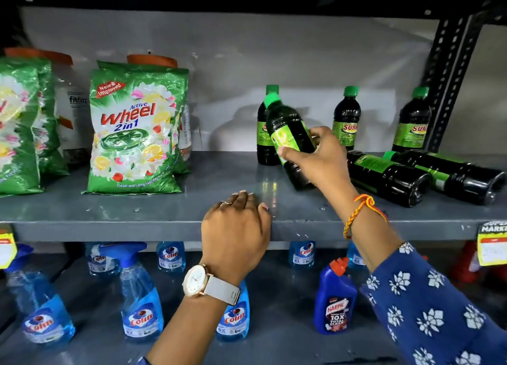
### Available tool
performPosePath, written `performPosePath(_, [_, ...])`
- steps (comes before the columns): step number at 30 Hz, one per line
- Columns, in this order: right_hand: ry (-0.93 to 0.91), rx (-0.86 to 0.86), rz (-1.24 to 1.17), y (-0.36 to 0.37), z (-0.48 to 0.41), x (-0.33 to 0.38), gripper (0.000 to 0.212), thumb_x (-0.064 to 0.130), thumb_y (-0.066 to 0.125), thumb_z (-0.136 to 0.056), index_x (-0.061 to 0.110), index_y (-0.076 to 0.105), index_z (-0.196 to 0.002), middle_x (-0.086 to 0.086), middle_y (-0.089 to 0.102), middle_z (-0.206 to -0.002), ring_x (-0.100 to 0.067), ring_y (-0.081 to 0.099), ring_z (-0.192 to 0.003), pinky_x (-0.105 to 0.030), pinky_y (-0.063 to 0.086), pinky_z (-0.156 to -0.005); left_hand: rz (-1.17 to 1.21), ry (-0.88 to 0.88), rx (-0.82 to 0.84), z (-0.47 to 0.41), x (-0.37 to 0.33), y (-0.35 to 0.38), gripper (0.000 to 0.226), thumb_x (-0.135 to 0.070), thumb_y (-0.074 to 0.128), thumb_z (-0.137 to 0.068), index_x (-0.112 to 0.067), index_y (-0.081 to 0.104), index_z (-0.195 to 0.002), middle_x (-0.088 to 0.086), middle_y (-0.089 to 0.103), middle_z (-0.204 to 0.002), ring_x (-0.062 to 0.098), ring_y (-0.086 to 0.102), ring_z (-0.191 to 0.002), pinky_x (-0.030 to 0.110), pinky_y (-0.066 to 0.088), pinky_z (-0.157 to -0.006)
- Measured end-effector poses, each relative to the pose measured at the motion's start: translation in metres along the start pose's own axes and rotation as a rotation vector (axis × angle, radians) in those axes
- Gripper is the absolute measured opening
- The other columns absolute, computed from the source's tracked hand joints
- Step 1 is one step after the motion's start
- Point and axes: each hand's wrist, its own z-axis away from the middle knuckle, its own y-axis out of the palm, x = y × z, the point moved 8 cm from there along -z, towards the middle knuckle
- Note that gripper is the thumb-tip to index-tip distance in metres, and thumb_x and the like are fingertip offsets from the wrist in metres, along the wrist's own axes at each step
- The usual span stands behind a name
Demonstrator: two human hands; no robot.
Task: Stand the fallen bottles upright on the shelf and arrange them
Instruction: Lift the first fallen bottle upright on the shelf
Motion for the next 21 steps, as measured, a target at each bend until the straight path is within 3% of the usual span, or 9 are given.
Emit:
performPosePath(2, [0.010,-0.045,-0.125,0.000,0.005,0.000,0.062,0.035,0.080,-0.062,0.011,0.046,-0.108,-0.010,0.056,-0.113,-0.030,0.049,-0.108,-0.043,0.043,-0.089,0.007,-0.005,0.002,0.000,-0.001,-0.001,0.041,-0.030,0.030,-0.091,-0.011,0.066,-0.098,0.009,0.068,-0.112,0.023,0.063,-0.100,0.033,0.048,-0.079])
performPosePath(8, [0.044,-0.019,-0.228,0.008,0.021,-0.008,0.066,0.029,0.082,-0.062,0.015,0.029,-0.099,-0.014,0.049,-0.115,-0.030,0.048,-0.107,-0.046,0.041,-0.093,0.010,-0.025,0.002,0.002,-0.002,-0.002,0.042,-0.028,0.031,-0.091,-0.009,0.066,-0.105,0.010,0.067,-0.116,0.024,0.062,-0.106,0.034,0.048,-0.084])
performPosePath(12, [0.016,0.019,-0.202,0.010,0.028,-0.008,0.068,0.028,0.083,-0.059,0.017,0.029,-0.099,-0.010,0.043,-0.116,-0.030,0.046,-0.109,-0.046,0.041,-0.095,0.016,-0.035,-0.006,0.003,-0.002,-0.003,0.045,-0.029,0.029,-0.091,-0.008,0.064,-0.110,0.011,0.064,-0.120,0.023,0.059,-0.112,0.034,0.045,-0.090])
performPosePath(16, [-0.020,0.045,-0.126,0.010,0.031,-0.008,0.072,0.031,0.082,-0.060,0.010,0.034,-0.109,-0.004,0.034,-0.111,-0.032,0.042,-0.114,-0.043,0.040,-0.095,0.013,-0.036,-0.016,0.003,-0.002,-0.004,0.044,-0.029,0.029,-0.091,-0.009,0.065,-0.107,0.010,0.066,-0.118,0.023,0.061,-0.108,0.034,0.047,-0.087])
performPosePath(19, [-0.043,-0.009,0.021,0.011,0.032,-0.002,0.101,0.048,0.081,-0.053,0.007,0.027,-0.127,-0.010,0.032,-0.122,-0.034,0.031,-0.121,-0.046,0.034,-0.099,0.012,-0.039,-0.026,0.003,-0.002,-0.004,0.044,-0.028,0.028,-0.091,-0.009,0.066,-0.103,0.010,0.068,-0.115,0.022,0.062,-0.105,0.034,0.048,-0.083])
performPosePath(21, [-0.075,-0.090,0.118,0.009,0.036,0.007,0.115,0.059,0.079,-0.045,0.011,0.021,-0.132,-0.014,0.030,-0.129,-0.033,0.029,-0.119,-0.046,0.036,-0.092,0.011,-0.042,-0.029,0.002,-0.002,-0.004,0.044,-0.029,0.029,-0.090,-0.010,0.067,-0.102,0.010,0.068,-0.114,0.022,0.063,-0.105,0.034,0.048,-0.083])
